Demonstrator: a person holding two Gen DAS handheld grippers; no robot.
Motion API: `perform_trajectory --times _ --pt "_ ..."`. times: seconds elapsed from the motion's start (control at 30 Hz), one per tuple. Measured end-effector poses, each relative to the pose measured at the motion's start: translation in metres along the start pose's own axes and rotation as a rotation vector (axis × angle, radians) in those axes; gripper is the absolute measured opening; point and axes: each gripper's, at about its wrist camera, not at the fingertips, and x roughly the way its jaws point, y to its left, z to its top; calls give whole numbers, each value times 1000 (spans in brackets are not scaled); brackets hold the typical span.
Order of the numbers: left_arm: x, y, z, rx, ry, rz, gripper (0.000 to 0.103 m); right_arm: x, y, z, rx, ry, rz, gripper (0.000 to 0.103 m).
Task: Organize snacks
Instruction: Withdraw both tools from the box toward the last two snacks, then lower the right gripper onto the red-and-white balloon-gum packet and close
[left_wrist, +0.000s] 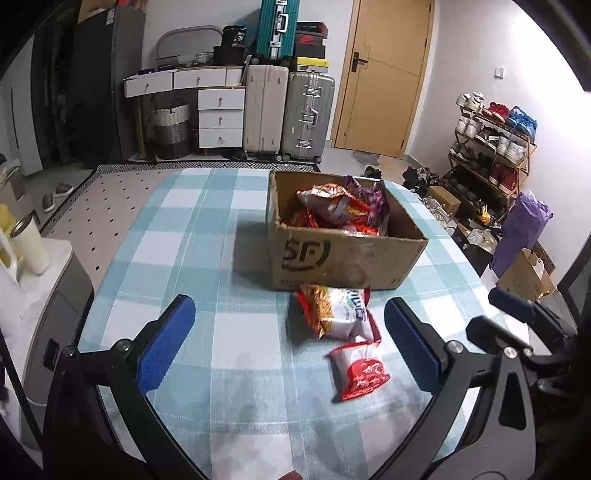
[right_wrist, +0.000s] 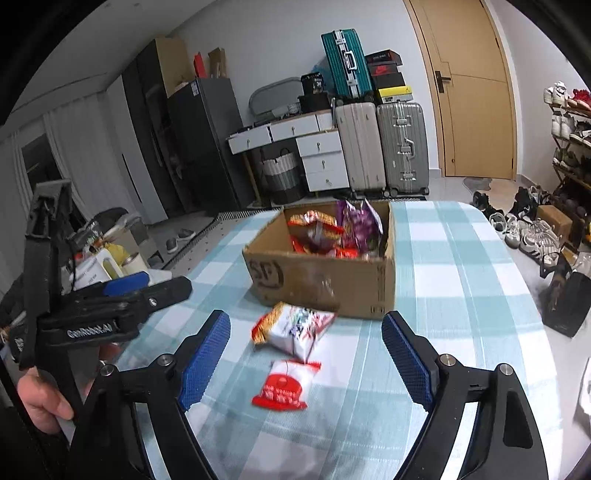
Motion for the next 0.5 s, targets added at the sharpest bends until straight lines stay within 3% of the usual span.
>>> perform_trajectory --times 0.5 --pt "30 15 -51 -50 89 -7 102 68 5 -52 22 163 45 86"
